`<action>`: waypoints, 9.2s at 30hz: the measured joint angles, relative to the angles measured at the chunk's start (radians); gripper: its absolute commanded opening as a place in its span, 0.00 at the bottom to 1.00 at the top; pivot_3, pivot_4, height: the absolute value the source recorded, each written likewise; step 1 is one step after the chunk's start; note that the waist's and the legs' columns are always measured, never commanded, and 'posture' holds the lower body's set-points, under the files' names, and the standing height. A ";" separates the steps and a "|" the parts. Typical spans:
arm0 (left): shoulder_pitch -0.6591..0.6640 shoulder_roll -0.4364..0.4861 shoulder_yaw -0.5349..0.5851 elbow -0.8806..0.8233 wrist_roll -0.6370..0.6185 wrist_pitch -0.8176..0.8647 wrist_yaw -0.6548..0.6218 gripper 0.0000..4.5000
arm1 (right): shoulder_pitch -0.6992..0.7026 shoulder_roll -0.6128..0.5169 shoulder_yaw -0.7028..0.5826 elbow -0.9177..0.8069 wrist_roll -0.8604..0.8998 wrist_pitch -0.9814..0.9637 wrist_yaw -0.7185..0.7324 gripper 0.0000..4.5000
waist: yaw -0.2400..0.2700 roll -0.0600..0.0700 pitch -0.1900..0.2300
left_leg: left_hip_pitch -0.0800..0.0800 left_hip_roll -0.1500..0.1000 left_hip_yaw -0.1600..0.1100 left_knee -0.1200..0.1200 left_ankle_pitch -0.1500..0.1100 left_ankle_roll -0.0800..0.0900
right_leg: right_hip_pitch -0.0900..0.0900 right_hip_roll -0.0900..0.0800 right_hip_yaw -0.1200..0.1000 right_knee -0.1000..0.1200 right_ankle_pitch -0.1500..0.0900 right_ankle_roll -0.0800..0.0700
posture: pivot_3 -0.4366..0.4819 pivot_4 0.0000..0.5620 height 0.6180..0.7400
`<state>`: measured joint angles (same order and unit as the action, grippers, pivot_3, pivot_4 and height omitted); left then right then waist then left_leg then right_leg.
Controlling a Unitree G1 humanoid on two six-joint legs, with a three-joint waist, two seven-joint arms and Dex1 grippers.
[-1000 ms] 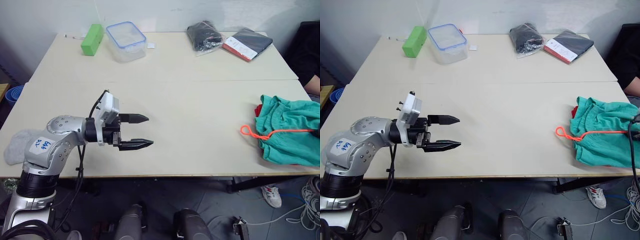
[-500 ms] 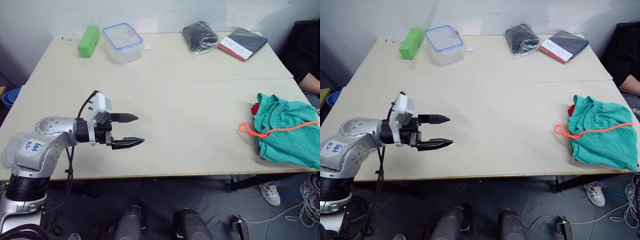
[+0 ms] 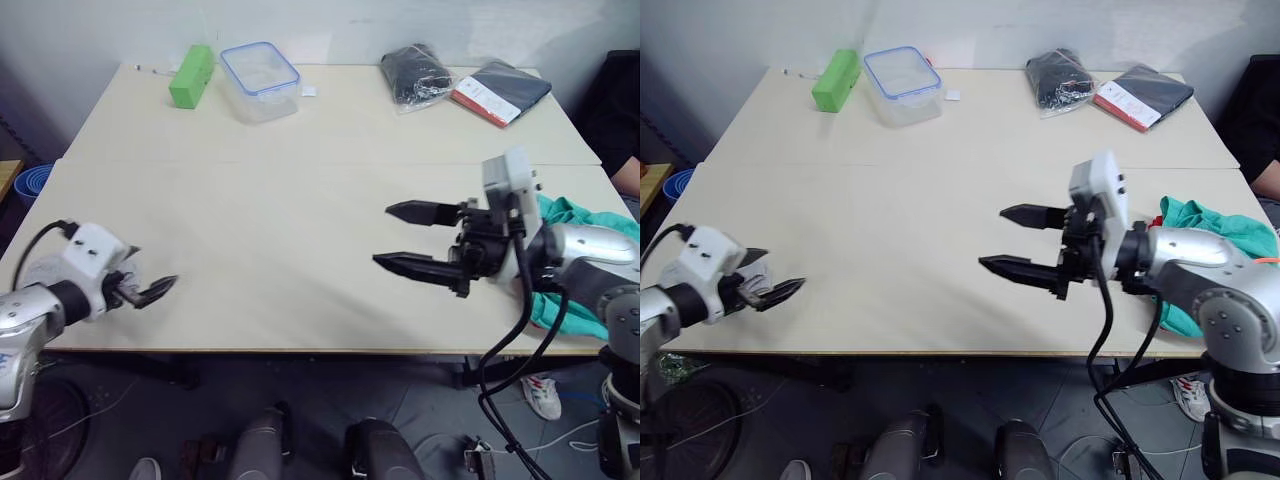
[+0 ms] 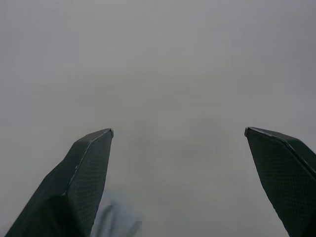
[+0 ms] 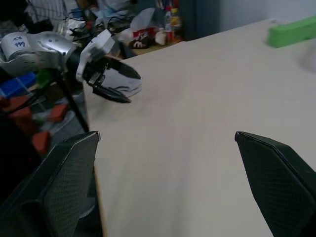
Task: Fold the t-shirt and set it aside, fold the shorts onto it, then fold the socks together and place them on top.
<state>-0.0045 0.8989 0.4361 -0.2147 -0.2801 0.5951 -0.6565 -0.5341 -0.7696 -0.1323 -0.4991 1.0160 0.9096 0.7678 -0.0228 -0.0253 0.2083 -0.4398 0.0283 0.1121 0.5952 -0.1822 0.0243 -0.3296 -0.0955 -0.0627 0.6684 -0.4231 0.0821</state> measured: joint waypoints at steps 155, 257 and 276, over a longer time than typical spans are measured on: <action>-1.001 -0.345 -0.688 0.838 0.304 -0.482 -0.360 0.00 | -0.141 0.465 0.438 0.394 -0.860 -0.282 -0.197 0.13 | -0.004 -0.006 0.000 | -0.002 0.001 -0.001 0.009 0.006 -0.006 | -0.001 0.002 -0.004 0.009 0.000 -0.002 | 0.48 0.27 1.00; -0.825 -0.474 -0.340 0.509 -0.054 0.362 0.071 0.00 | -0.049 0.543 0.419 0.538 -1.026 -0.341 -0.212 0.00 | -0.004 -0.013 -0.007 | 0.001 0.001 0.004 0.006 0.005 -0.008 | -0.005 0.001 -0.003 0.013 -0.001 -0.003 | 0.48 0.27 1.00; -0.691 -0.352 -0.814 0.224 0.279 -0.145 -0.144 0.00 | 0.007 0.499 0.370 0.415 -0.997 -0.249 -0.214 0.00 | -0.002 -0.013 -0.007 | 0.001 0.001 0.005 0.001 0.006 -0.008 | -0.005 0.001 -0.002 0.009 -0.001 -0.003 | 0.48 0.27 1.00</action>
<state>-0.6950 0.5466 -0.3780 0.0088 -0.0011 0.4502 -0.8002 -0.5267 -0.2705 0.2375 -0.0839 0.0186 0.6609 0.5540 -0.0251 -0.0380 0.2013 -0.4391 0.0293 0.1169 0.5959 -0.1764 0.0159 -0.3347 -0.0949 -0.0643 0.6769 -0.4240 0.0787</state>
